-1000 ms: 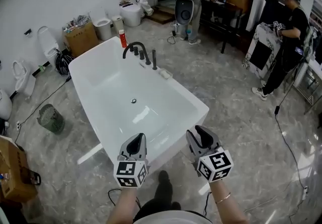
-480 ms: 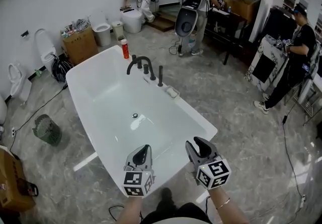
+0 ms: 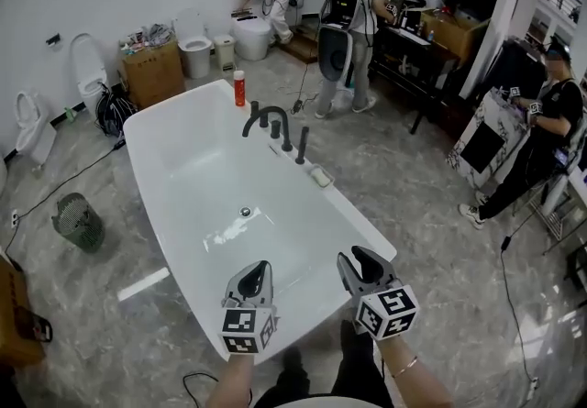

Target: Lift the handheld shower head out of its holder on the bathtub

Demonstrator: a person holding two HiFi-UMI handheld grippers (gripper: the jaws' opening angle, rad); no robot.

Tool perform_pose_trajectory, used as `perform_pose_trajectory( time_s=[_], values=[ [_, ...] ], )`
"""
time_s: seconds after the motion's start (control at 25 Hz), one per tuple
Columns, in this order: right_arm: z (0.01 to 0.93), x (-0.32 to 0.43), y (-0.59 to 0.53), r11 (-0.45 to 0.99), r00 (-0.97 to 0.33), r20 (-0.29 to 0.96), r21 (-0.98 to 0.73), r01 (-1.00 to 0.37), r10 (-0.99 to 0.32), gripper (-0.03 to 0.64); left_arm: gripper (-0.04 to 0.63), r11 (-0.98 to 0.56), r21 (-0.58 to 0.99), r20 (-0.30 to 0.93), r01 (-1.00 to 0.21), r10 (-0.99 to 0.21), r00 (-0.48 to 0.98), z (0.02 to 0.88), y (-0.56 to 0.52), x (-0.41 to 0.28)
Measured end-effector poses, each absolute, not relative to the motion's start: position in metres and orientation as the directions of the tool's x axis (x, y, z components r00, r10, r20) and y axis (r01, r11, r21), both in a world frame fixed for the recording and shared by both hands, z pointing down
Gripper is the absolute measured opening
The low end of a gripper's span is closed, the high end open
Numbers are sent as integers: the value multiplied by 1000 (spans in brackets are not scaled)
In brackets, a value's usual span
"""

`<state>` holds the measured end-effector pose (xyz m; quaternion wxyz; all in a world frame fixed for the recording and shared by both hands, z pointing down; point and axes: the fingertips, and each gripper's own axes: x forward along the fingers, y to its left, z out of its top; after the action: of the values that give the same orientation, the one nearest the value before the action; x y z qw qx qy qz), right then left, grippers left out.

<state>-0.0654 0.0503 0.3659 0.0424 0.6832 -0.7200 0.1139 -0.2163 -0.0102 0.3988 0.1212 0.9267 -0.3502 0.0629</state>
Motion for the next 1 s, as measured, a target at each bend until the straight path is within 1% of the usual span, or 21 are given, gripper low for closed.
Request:
perform_pose_trajectory(
  time_s=[0.24, 0.36, 0.8, 1.0],
  values=[
    [360, -62, 18, 42, -67, 211, -118, -992, -975, 133, 20, -717, 190, 200, -670, -640, 742, 391, -33, -219],
    [365, -48, -4, 47, -73, 216, -121, -992, -974, 133, 20, -714, 191, 196, -674, -645, 738, 389, -52, -208],
    [402, 39, -129, 74, -105, 225, -144, -987, -969, 133, 20, -701, 174, 231, -691, -654, 721, 413, -141, -132],
    [424, 90, -199, 105, -139, 245, -147, -984, -959, 133, 20, -682, 183, 265, -708, -659, 704, 434, -190, -77]
  ],
)
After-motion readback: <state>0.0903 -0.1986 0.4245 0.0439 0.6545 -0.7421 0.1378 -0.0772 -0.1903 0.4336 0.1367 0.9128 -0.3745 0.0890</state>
